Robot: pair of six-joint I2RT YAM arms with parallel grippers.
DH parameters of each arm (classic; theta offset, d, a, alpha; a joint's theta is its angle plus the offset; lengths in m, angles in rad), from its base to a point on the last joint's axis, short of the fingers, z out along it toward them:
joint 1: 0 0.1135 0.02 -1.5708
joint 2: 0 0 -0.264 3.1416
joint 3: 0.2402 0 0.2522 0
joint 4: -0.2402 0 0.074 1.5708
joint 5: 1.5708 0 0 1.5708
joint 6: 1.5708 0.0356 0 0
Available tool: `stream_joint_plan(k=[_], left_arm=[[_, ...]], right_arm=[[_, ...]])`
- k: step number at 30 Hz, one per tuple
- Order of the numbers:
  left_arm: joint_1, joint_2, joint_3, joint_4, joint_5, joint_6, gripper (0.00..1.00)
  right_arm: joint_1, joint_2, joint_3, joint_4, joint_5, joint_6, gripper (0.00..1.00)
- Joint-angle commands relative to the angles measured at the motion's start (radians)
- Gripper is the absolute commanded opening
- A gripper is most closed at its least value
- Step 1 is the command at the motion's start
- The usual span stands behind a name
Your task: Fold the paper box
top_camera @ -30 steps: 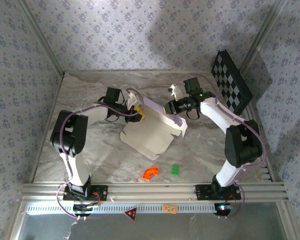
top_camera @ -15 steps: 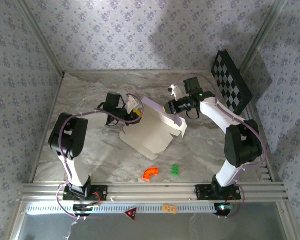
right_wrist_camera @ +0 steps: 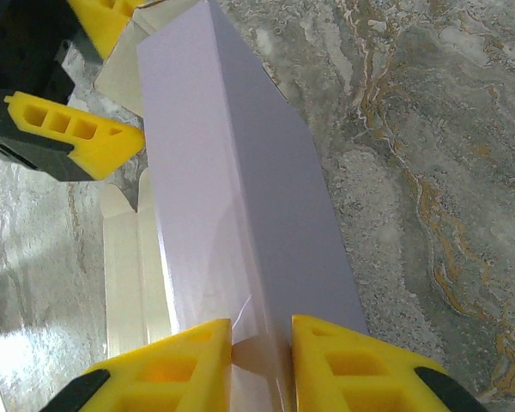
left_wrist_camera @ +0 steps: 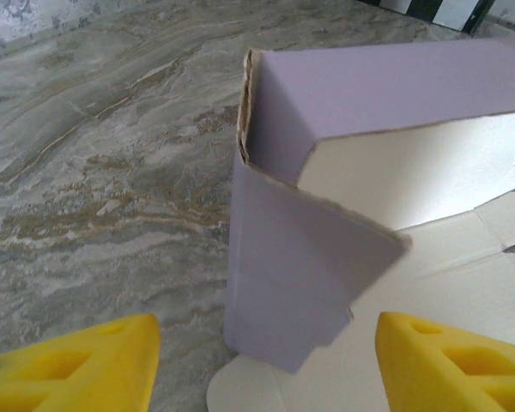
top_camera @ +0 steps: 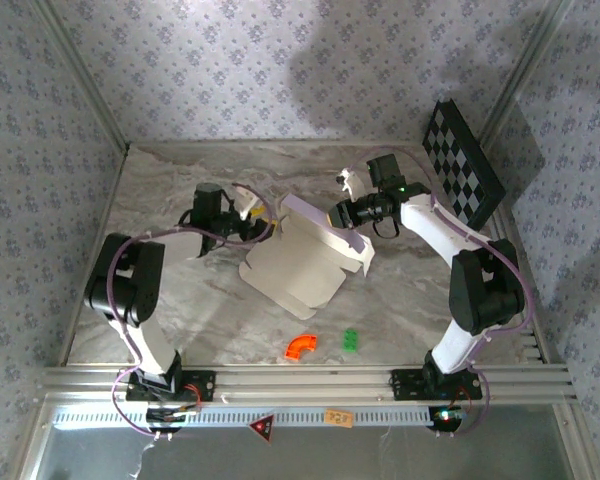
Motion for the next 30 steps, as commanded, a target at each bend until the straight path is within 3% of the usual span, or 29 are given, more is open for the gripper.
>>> stream_joint_plan(k=[1, 10, 16, 26, 30], left_arm=[[0.005, 0.065, 0.095, -0.016, 0.14, 0.019, 0.72], [-0.02, 0.167, 0.24, -0.131, 0.309, 0.055, 0.74], [-0.064, 0.185, 0.287, -0.283, 0.296, 0.153, 0.71], [-0.095, 0.118, 0.186, -0.259, 0.234, 0.15, 0.66], [-0.098, 0.083, 0.154, -0.274, 0.22, 0.156, 0.69]], right_arm=[[-0.007, 0.021, 0.022, -0.064, -0.005, -0.021, 0.25], [-0.008, 0.026, 0.024, -0.065, -0.005, -0.022, 0.25], [-0.009, 0.029, 0.025, -0.059, -0.007, -0.022, 0.25], [-0.009, 0.041, 0.018, -0.051, -0.013, -0.025, 0.25], [-0.008, 0.045, 0.014, -0.046, -0.015, -0.023, 0.25]])
